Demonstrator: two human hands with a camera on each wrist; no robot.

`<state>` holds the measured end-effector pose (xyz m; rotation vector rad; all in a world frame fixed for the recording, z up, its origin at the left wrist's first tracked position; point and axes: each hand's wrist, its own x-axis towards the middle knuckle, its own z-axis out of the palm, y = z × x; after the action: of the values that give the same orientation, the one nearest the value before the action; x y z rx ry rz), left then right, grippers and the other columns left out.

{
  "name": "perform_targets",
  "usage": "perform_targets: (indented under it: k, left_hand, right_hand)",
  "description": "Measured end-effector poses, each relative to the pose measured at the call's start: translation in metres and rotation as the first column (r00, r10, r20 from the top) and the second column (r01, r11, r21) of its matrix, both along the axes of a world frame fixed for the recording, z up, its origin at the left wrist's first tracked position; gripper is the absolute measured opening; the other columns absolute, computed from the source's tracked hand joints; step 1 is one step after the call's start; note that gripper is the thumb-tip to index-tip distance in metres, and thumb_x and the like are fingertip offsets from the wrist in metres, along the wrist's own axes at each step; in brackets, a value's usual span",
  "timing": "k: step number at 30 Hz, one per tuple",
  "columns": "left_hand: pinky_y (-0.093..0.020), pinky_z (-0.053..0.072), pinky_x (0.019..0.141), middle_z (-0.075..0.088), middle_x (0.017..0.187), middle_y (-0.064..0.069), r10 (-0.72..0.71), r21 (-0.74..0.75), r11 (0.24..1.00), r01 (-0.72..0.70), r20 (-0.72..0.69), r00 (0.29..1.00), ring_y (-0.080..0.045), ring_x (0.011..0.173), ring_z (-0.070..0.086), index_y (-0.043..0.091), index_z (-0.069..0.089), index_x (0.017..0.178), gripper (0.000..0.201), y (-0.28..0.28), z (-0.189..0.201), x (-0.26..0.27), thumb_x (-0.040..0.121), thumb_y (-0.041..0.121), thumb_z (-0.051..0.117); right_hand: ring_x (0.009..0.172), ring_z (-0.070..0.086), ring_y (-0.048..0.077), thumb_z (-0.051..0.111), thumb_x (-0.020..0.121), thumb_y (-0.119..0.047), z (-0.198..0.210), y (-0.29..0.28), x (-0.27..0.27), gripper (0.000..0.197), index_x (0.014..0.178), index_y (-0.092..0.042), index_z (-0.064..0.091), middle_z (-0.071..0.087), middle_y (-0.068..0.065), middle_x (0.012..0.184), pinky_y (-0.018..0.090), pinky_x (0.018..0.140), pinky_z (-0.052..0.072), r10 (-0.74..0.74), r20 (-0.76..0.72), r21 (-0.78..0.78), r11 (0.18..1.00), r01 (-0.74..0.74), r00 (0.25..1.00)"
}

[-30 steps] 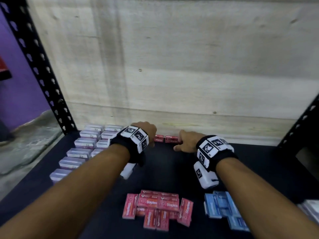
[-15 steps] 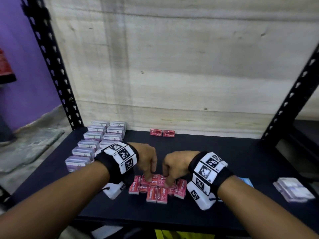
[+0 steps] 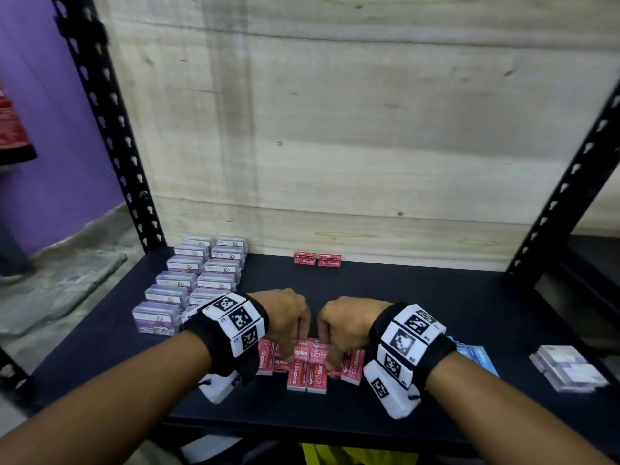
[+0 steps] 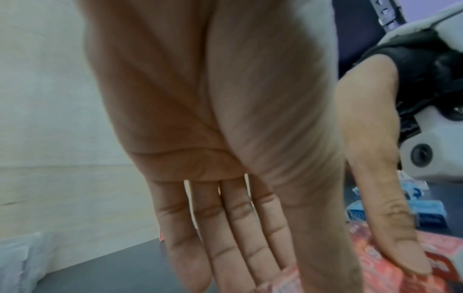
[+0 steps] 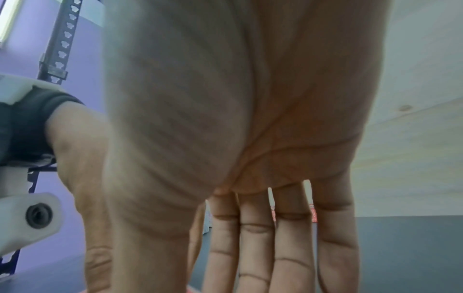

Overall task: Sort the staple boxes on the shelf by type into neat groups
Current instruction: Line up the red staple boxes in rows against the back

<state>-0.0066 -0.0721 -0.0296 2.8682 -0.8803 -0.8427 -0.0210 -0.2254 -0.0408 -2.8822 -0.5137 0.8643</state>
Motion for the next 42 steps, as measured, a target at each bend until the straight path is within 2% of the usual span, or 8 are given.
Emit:
perform_targets:
  k: [4, 6, 11, 17, 23, 30, 36, 42]
  left_hand:
    - [-0.029, 0.053, 0.091, 0.072, 0.093, 0.01, 0.024, -0.057, 0.998, -0.028, -0.067, 0.997, -0.008, 0.089, 0.065, 0.022, 0.073, 0.102, 0.028, 0.003, 0.004, 0.01, 0.075, 0.018, 0.082]
    - [-0.027, 0.052, 0.09, 0.069, 0.087, 0.013, 0.04, -0.08, 0.996, -0.046, -0.066, 0.997, -0.006, 0.086, 0.064, 0.023, 0.074, 0.1, 0.026, 0.004, 0.007, 0.019, 0.076, 0.019, 0.082]
    - [-0.019, 0.05, 0.078, 0.066, 0.084, 0.011, 0.114, -0.16, 0.982, -0.105, 0.053, 0.992, -0.005, 0.081, 0.061, 0.022, 0.073, 0.097, 0.023, 0.002, 0.009, 0.052, 0.077, 0.013, 0.079]
    - [-0.026, 0.055, 0.082, 0.069, 0.088, 0.009, 0.213, -0.18, 0.967, -0.18, 0.185, 0.959, -0.01, 0.087, 0.066, 0.024, 0.073, 0.093, 0.023, -0.007, 0.0, 0.101, 0.075, 0.013, 0.08]
    - [-0.029, 0.056, 0.076, 0.071, 0.094, 0.008, 0.259, -0.141, 0.962, -0.234, 0.199, 0.945, -0.014, 0.086, 0.066, 0.027, 0.074, 0.096, 0.026, -0.016, -0.007, 0.14, 0.073, 0.017, 0.082]
    - [-0.023, 0.046, 0.06, 0.063, 0.084, 0.011, 0.284, -0.127, 0.957, -0.26, 0.227, 0.932, -0.014, 0.075, 0.061, 0.031, 0.072, 0.089, 0.026, -0.023, -0.012, 0.164, 0.07, 0.018, 0.083]
    - [-0.031, 0.056, 0.073, 0.069, 0.097, 0.007, 0.274, -0.117, 0.96, -0.253, 0.225, 0.935, -0.018, 0.089, 0.066, 0.033, 0.068, 0.084, 0.026, -0.024, -0.018, 0.171, 0.071, 0.017, 0.083]
    - [-0.032, 0.057, 0.076, 0.069, 0.092, 0.009, 0.273, -0.144, 0.958, -0.247, 0.214, 0.938, -0.017, 0.089, 0.067, 0.031, 0.072, 0.09, 0.028, -0.026, -0.02, 0.17, 0.07, 0.016, 0.083]
  right_hand:
    - [0.076, 0.063, 0.002, 0.085, 0.075, -0.033, 0.004, -0.005, 0.005, 0.027, 0.1, -0.028, 0.075, 0.069, -0.017, 0.077, 0.022, 0.068, 0.05, -0.027, -0.062, 0.091, 0.995, 0.032, 0.998]
    - [0.082, 0.065, 0.003, 0.083, 0.077, -0.032, 0.008, -0.008, 0.01, 0.023, 0.098, -0.027, 0.075, 0.068, -0.019, 0.072, 0.025, 0.08, 0.053, -0.034, -0.065, 0.119, 0.992, 0.042, 0.997]
    - [0.1, 0.067, 0.01, 0.077, 0.083, -0.024, 0.019, -0.021, 0.036, 0.023, 0.106, -0.023, 0.073, 0.072, -0.013, 0.092, 0.033, 0.099, 0.049, -0.064, -0.001, 0.15, 0.987, 0.063, 0.998]
    - [0.089, 0.064, 0.012, 0.078, 0.082, -0.017, 0.014, -0.035, 0.084, 0.019, 0.1, -0.022, 0.074, 0.063, -0.012, 0.081, 0.027, 0.083, 0.05, -0.155, 0.197, 0.151, 0.98, 0.127, 0.968]
    - [0.086, 0.062, 0.015, 0.077, 0.085, -0.02, 0.004, -0.041, 0.122, 0.023, 0.107, -0.021, 0.072, 0.072, -0.004, 0.1, 0.028, 0.076, 0.049, -0.137, 0.273, 0.068, 0.99, 0.123, 0.952]
    - [0.103, 0.062, 0.021, 0.076, 0.085, -0.023, 0.0, -0.041, 0.143, 0.027, 0.111, -0.023, 0.071, 0.067, 0.001, 0.113, 0.035, 0.091, 0.053, -0.139, 0.298, 0.049, 0.99, 0.13, 0.944]
    - [0.102, 0.063, 0.023, 0.077, 0.084, -0.022, -0.002, -0.037, 0.148, 0.028, 0.111, -0.021, 0.072, 0.066, 0.003, 0.116, 0.038, 0.089, 0.055, -0.13, 0.322, 0.037, 0.991, 0.125, 0.938]
    - [0.101, 0.064, 0.023, 0.076, 0.084, -0.022, -0.002, -0.032, 0.15, 0.027, 0.111, -0.02, 0.072, 0.067, 0.004, 0.114, 0.038, 0.089, 0.056, -0.117, 0.324, 0.021, 0.993, 0.117, 0.939]
